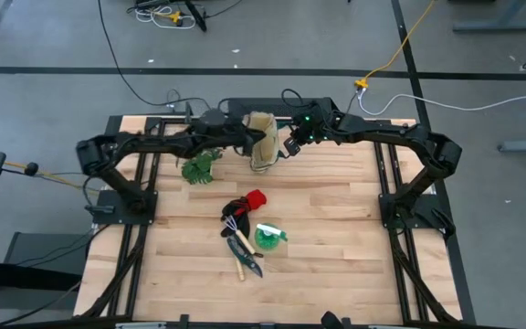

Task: Pick & Place Garden tools in Gardening bag
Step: Prepare the white gardening bag on the table, then put the green spray bottle into the white gardening bag

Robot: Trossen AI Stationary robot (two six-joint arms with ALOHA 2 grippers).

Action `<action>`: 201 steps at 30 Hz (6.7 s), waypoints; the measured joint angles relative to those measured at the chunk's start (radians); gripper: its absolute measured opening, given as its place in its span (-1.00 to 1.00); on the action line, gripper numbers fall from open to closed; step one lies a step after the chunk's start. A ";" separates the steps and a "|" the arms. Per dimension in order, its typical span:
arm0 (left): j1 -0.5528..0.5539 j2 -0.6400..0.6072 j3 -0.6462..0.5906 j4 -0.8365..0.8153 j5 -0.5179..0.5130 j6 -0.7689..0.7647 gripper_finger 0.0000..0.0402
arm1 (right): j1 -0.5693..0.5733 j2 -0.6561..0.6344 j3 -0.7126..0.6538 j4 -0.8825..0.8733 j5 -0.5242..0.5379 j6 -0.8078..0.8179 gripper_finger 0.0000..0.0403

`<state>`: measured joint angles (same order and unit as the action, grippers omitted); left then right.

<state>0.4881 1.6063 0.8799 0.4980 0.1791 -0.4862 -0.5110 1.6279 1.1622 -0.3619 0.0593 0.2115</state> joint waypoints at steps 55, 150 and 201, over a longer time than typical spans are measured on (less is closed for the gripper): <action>-0.004 0.062 0.112 -0.245 -0.085 0.029 -0.57 | 0.000 0.000 0.001 0.004 -0.051 0.012 -0.47; 0.025 -0.130 0.112 -0.370 -0.021 0.141 -0.57 | 0.034 -0.001 0.001 0.041 -0.079 -0.010 -0.09; -0.173 -0.195 0.112 -0.653 0.087 0.247 -0.57 | 0.790 -0.146 0.000 -0.108 0.005 0.206 -0.09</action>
<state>0.3149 1.4113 0.9920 -0.1551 0.2665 -0.2394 0.2793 1.4822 1.1622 -0.4701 0.0642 0.4173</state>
